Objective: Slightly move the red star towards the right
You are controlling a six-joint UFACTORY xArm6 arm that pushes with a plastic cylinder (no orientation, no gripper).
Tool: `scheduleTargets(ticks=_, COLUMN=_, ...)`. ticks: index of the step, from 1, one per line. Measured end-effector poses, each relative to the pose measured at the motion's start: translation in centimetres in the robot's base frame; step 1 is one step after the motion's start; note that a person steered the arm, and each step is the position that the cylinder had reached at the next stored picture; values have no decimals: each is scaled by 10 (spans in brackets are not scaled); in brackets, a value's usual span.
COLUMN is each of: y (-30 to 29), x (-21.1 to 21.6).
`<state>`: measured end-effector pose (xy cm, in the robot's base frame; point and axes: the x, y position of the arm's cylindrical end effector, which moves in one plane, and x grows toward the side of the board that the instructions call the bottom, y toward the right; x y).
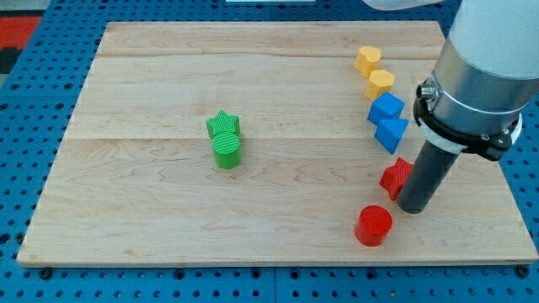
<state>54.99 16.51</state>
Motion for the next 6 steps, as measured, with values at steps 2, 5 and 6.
scheduleTargets(ticks=2, y=3, x=28)
scheduleTargets(ticks=5, y=-34, x=-15)
scheduleTargets(ticks=6, y=-28, x=-18)
